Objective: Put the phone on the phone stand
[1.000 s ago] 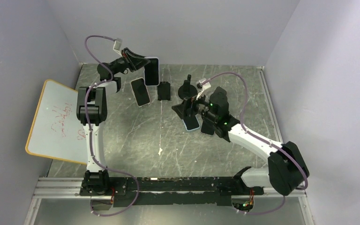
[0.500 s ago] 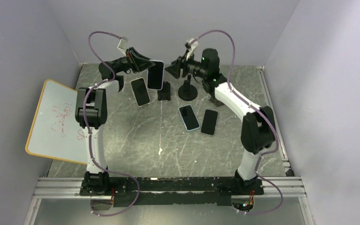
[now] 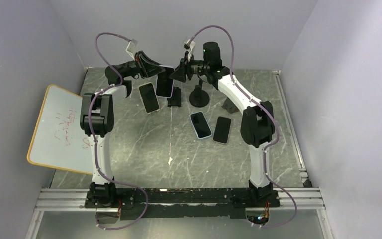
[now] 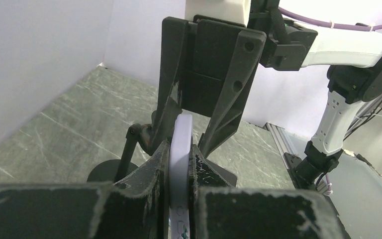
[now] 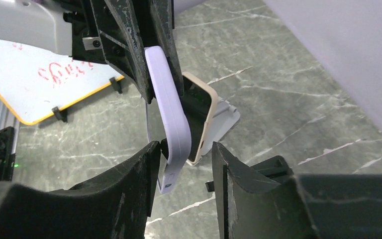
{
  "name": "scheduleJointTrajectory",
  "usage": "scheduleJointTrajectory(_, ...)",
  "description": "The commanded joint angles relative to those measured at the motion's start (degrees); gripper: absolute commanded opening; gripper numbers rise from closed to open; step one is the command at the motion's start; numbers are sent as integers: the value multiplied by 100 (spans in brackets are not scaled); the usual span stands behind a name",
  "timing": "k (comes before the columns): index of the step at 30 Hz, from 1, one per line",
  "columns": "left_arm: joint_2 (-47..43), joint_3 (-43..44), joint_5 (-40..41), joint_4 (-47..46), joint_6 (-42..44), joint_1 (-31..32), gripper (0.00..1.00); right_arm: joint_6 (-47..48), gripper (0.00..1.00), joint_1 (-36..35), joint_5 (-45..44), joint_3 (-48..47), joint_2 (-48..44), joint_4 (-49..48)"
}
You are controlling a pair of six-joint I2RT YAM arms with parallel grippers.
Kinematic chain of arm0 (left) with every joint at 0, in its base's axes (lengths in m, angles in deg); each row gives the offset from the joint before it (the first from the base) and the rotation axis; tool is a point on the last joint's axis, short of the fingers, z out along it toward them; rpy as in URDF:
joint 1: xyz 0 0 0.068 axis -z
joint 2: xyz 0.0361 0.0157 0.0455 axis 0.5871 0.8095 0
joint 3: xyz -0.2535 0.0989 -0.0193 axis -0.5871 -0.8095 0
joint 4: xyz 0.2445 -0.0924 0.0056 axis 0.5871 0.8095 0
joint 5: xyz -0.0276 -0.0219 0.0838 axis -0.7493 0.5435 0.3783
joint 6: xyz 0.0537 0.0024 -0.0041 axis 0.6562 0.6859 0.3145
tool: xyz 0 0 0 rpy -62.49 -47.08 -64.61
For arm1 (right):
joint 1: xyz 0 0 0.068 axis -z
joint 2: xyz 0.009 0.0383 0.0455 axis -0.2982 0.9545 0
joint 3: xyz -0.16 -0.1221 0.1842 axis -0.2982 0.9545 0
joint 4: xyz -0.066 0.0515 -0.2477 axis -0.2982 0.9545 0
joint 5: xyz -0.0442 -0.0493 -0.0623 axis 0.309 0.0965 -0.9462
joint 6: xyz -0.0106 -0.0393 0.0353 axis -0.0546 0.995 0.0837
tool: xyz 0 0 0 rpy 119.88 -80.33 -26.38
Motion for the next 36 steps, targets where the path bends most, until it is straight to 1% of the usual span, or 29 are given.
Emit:
scheduleJointTrajectory(1, -36, 250, 82, -1792, -175, 55, 5, 62, 43, -36, 289, -351, 132, 212)
scheduleJointTrajectory(5, -4, 222, 32, -1792, -160, 55, 5, 17, 29, -47, 319, -460, 201, 175)
scheduleJointTrajectory(12, 110, 200, -5, -1792, -181, 55, 5, 56, 29, -51, 337, -587, 239, 240)
scheduleJointTrajectory(13, 125, 199, -9, -1792, -186, 55, 5, 63, 30, -47, 339, -602, 257, 256)
scheduleJointTrajectory(16, 147, 174, -38, -1792, -185, 64, 5, 73, 41, -52, 337, -662, 281, 283)
scheduleJointTrajectory(18, 157, 168, -45, -1792, -190, 70, 5, 66, 47, -39, 344, -714, 291, 301)
scheduleJointTrajectory(21, 179, 179, -53, -1792, -206, 72, 5, 2, 52, -28, 437, -783, 327, 250)
scheduleJointTrajectory(25, 188, 188, -46, -1792, -201, 72, 5, -244, 53, -4, 625, -874, 399, 142)
scheduleJointTrajectory(28, 192, 191, -39, -1794, -200, 72, 5, -228, 54, -5, 644, -979, 496, 250)
scheduleJointTrajectory(36, 175, 214, -24, -1792, -199, 75, 5, -74, 53, 3, 630, -1140, 699, 633)
